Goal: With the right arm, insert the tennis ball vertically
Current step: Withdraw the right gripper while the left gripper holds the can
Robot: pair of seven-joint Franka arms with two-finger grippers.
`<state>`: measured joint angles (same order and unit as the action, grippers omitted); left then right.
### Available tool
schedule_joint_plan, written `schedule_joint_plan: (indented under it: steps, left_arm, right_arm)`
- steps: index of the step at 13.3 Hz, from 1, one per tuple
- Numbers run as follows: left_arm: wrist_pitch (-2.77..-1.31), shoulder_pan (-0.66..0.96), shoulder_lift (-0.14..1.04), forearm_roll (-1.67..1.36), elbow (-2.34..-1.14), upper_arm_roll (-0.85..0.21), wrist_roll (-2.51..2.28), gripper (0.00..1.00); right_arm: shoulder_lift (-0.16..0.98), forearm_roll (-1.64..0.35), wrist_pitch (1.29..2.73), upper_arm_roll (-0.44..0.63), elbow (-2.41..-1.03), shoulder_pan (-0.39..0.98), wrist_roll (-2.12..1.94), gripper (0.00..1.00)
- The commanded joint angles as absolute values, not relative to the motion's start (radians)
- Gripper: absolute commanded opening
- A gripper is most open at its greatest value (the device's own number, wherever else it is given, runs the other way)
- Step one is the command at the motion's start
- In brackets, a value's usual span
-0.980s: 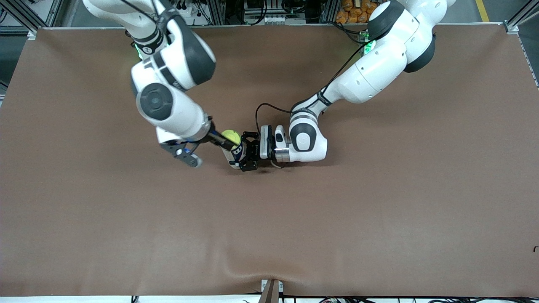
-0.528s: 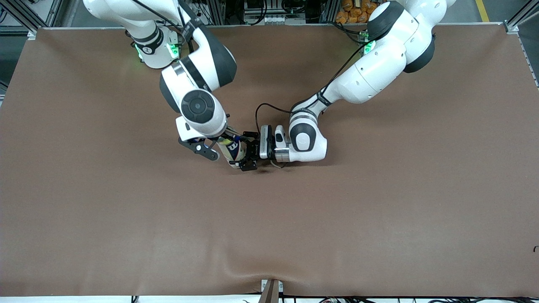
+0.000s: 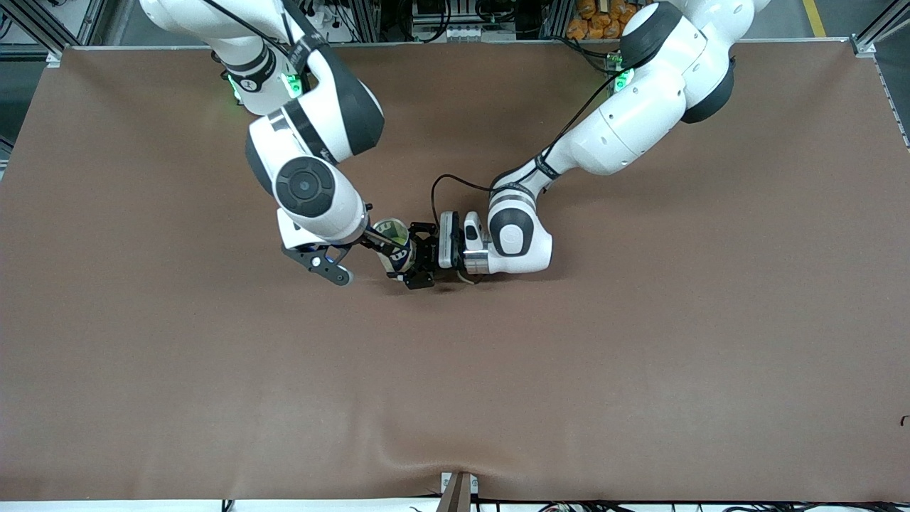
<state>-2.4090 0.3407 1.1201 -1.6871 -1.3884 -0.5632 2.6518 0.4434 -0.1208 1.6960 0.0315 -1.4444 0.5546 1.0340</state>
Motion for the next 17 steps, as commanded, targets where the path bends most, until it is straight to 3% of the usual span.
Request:
schedule_joint_plan:
  steps: [1, 9, 13, 17]
  left_arm:
    - [-2.411, 0.318, 1.118, -1.710, -1.384, -0.557, 2.678, 1.00]
    - [-2.398, 0.268, 1.092, -1.703, -1.477, -0.555, 2.691, 1.00]
    - [-2.365, 0.215, 1.026, -1.701, -1.577, -0.557, 2.688, 1.00]
    - [-2.353, 0.158, 0.953, -1.678, -1.670, -0.558, 2.678, 1.00]
  right_arm:
    - [0.408, -0.175, 1.623, 0.023, -1.365, 0.503, 1.022, 1.00]
    - [0.319, -0.166, 1.588, 0.028, -1.400, 0.214, 0.369, 1.00]
    - [0.172, -0.146, 1.598, 0.023, -1.558, 0.115, 0.138, 1.00]
    - [0.086, -0.080, 1.597, 0.018, -1.568, 0.026, 0.036, 1.00]
